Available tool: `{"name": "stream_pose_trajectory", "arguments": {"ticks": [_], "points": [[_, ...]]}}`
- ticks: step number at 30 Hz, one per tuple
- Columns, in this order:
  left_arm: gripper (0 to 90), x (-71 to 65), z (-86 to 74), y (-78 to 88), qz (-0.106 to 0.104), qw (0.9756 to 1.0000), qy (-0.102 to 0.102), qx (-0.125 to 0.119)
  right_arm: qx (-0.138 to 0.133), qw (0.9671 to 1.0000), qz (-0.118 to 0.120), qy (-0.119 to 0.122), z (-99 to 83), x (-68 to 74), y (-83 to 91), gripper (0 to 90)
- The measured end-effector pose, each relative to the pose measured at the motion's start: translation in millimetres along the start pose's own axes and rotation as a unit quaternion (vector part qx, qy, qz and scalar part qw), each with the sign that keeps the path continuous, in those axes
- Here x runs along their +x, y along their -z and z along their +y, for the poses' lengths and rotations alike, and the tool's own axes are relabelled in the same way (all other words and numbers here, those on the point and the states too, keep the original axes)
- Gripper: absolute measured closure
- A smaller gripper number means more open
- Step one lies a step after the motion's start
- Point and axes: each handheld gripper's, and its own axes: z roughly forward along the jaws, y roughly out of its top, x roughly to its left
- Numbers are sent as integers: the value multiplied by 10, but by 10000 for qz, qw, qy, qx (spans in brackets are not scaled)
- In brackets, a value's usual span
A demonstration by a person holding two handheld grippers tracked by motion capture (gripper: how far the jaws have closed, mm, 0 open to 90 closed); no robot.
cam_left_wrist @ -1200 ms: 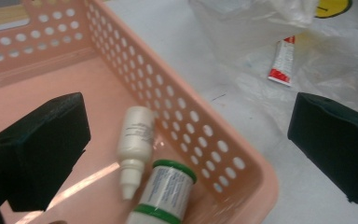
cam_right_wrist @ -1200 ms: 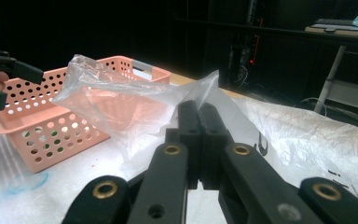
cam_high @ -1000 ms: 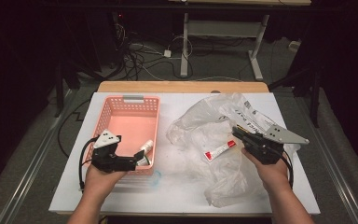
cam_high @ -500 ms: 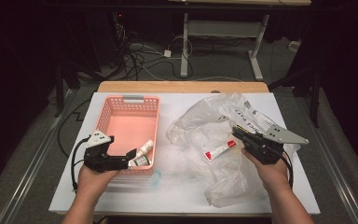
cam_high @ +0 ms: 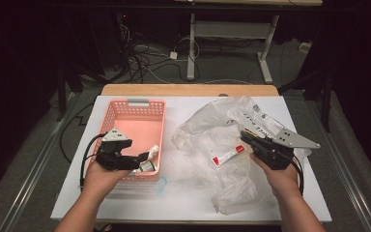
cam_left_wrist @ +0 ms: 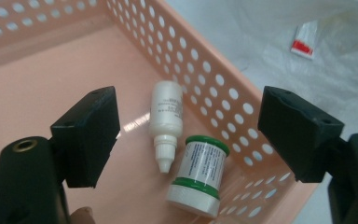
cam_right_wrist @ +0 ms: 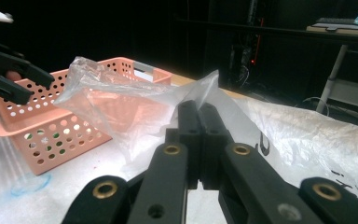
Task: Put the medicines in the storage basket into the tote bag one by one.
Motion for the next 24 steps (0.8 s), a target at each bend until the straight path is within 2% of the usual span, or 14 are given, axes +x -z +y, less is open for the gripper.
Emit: {"name": "stream_pose_trajectory", "arguments": {"ticks": [2,4,6,9,12,16,24], "points": [[224,-2,42,-58,-88,9995,-40,291,7,10000,2,-6,1,5,0,900],[244,-10,77,-115,-85,9982,-168,567,15,10000,10,20,1,6,-1,900],[274,-16,103,-161,-56,9961,-320,821,10,10000,2,13,0,4,-1,900],[312,2,136,-231,-138,9927,-358,1148,9,10000,7,11,-3,2,2,900],[355,11,164,-304,-252,9871,-453,1517,21,10000,11,2,-5,4,4,900],[433,5,201,-376,-360,9799,-583,1875,32,10000,5,16,-8,2,3,900],[527,-25,293,-496,-463,9623,-799,2559,38,10000,17,-11,-10,6,-2,900]]}}
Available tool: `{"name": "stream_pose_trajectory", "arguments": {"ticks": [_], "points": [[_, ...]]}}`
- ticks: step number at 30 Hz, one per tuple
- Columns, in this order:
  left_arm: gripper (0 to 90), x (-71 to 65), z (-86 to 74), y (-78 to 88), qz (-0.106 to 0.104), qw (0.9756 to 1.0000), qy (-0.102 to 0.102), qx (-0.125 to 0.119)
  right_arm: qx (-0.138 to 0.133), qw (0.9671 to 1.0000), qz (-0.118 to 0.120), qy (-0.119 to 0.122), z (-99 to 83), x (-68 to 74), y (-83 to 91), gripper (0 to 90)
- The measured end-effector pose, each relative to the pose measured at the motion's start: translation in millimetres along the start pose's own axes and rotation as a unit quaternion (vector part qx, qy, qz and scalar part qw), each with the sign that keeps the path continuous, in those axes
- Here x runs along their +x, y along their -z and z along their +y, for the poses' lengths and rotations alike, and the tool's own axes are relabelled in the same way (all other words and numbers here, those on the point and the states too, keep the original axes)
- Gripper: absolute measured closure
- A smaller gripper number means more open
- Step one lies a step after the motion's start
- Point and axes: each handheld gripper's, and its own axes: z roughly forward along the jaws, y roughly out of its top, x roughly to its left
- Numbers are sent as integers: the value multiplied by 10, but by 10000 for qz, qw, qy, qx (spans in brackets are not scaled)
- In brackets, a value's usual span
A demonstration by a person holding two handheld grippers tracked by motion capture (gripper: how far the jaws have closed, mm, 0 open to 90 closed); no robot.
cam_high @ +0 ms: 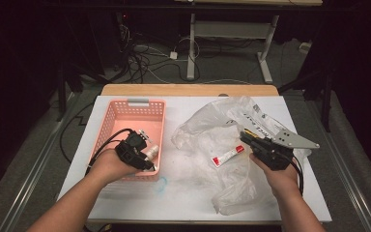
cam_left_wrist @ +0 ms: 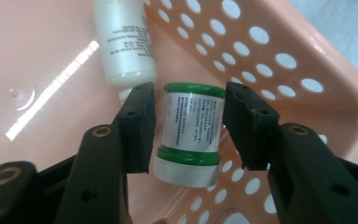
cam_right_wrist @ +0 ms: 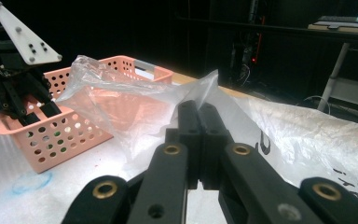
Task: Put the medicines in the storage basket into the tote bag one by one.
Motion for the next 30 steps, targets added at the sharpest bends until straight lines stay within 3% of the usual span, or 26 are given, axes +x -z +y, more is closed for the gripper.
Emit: {"name": "stream_pose_trajectory", "arguments": {"ticks": [6,8,30], "points": [[548,48,81,-50,-135,9989,14,458,-3,10000,5,-4,-2,-4,0,900],[555,62,103,-76,-69,9984,16,564,-7,10000,1,-19,-1,-3,3,900],[524,52,262,-262,-90,9959,-136,889,-7,10000,-5,0,1,1,1,900]]}}
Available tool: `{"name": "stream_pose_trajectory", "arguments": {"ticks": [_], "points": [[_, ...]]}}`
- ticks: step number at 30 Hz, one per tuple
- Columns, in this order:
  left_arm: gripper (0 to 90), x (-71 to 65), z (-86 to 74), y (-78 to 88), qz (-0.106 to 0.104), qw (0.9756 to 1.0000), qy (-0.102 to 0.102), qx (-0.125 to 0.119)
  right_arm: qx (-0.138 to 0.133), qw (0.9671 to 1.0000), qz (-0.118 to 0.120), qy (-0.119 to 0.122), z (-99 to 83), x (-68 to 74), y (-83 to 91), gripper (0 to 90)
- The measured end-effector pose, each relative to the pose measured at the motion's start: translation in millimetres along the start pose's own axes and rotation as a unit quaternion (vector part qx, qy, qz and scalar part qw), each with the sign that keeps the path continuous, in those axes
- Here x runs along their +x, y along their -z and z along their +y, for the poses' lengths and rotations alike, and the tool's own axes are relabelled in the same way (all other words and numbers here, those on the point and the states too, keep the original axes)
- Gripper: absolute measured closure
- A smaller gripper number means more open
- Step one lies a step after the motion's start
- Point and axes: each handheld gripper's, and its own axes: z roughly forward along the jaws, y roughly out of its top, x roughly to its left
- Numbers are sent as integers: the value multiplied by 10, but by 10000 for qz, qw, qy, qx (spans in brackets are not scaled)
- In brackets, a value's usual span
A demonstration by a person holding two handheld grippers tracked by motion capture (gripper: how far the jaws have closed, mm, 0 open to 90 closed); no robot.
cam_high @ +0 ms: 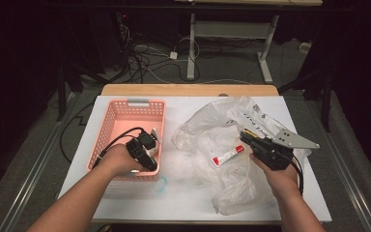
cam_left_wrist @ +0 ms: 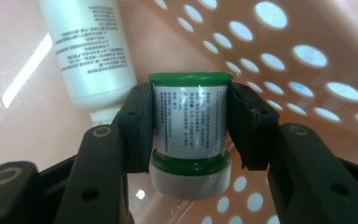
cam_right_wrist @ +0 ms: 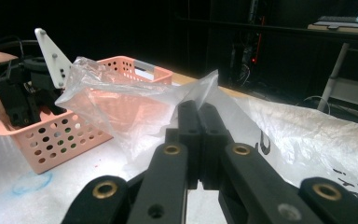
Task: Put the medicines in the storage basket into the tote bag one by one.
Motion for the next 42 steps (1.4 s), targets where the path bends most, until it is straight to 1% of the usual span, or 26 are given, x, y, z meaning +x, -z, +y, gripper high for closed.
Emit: {"name": "stream_pose_trajectory", "arguments": {"ticks": [2,5,11,13,19,24,27,29,30,31,33,35,36,37,38,39,42], "points": [[526,-9,14,-6,40,10000,-18,28,-11,10000,-1,2,4,3,3,900],[530,-9,21,-13,41,10000,-34,42,-26,10000,2,9,7,-1,9,900],[535,-23,7,6,123,9999,-40,-34,-23,10000,-16,-4,8,-2,16,900],[536,-33,-9,36,113,9999,-28,-127,-29,10000,-14,-11,9,-1,17,900],[537,-62,-57,141,222,9989,-40,-416,-31,10000,-14,-10,9,1,16,900],[536,-53,-106,217,262,9975,49,-652,-29,10000,-7,3,9,2,12,900],[537,-45,-140,252,264,9962,129,-826,-24,10000,5,18,6,2,6,900],[536,-42,-175,279,248,9945,190,-998,-23,10000,7,8,4,4,3,900],[536,-44,-204,294,245,9929,209,-1142,-27,10000,5,3,5,4,4,900],[536,-45,-221,302,246,9919,210,-1231,-28,10000,14,14,6,2,7,900],[536,-53,-270,320,237,9884,272,-1475,-30,10000,2,0,10,4,12,900],[536,-60,-321,338,200,9838,361,-1744,-48,10000,-3,-5,13,3,19,900],[536,-66,-342,344,226,9820,389,-1832,-53,10000,-8,-8,14,2,21,900],[536,-74,-359,349,261,9810,404,-1880,-57,10000,-6,16,14,-1,23,900],[536,-83,-372,355,342,9806,384,-1890,-56,10000,-6,19,14,0,23,900],[536,-92,-386,361,414,9795,388,-1931,-60,10000,-7,11,15,4,22,900],[536,-87,-446,385,358,9732,491,-2218,-46,10000,-6,1,14,10,14,900]]}}
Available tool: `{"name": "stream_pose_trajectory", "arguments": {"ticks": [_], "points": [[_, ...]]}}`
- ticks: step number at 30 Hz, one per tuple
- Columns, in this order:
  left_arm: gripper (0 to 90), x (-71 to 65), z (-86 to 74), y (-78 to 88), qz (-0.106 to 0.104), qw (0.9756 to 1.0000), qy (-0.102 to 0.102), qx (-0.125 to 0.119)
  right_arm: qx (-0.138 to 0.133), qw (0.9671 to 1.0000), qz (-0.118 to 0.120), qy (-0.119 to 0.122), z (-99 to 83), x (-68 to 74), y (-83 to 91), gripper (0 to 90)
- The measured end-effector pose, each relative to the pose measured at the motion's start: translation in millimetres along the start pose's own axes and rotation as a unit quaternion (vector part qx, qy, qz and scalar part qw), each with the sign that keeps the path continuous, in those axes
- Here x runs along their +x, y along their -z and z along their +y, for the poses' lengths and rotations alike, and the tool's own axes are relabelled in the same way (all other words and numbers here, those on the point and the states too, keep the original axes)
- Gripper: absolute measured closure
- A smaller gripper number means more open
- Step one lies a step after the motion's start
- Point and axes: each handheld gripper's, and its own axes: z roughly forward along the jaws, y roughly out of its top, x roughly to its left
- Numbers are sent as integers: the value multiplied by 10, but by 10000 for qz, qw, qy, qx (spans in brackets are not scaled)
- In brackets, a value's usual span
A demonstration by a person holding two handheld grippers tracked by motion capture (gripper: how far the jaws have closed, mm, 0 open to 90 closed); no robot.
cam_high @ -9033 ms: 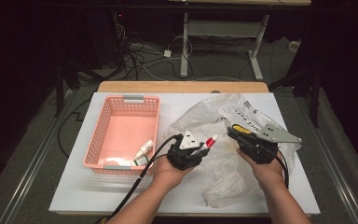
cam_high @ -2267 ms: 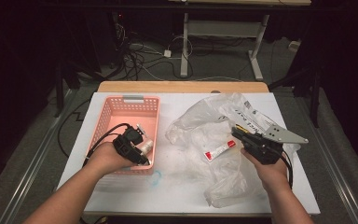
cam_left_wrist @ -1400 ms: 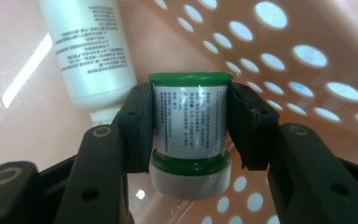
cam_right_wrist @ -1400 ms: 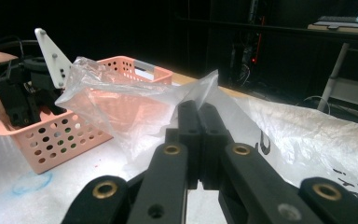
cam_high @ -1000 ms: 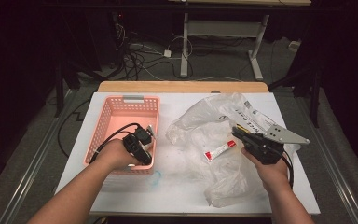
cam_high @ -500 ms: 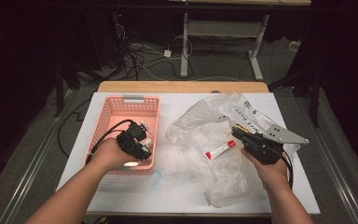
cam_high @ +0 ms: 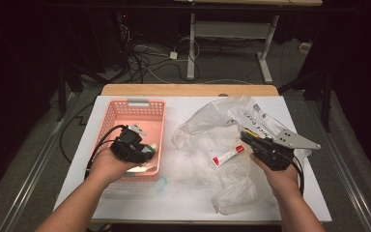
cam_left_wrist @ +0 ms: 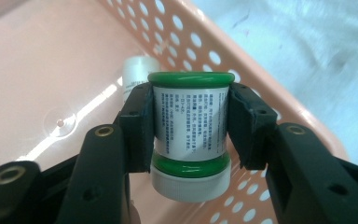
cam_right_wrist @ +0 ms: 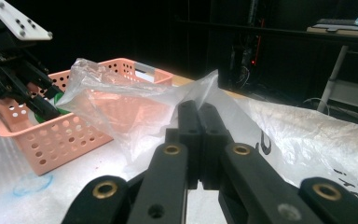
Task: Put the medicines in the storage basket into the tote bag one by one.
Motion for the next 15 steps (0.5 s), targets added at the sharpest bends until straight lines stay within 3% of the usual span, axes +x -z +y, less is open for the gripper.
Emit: {"name": "stream_pose_trajectory", "arguments": {"ticks": [8,15], "points": [[536,-78,-136,78,4,9981,29,-619,15,10000,5,31,-5,4,4,900],[536,-167,-258,137,143,9934,7,-1134,19,10000,6,42,-6,16,8,900]]}}
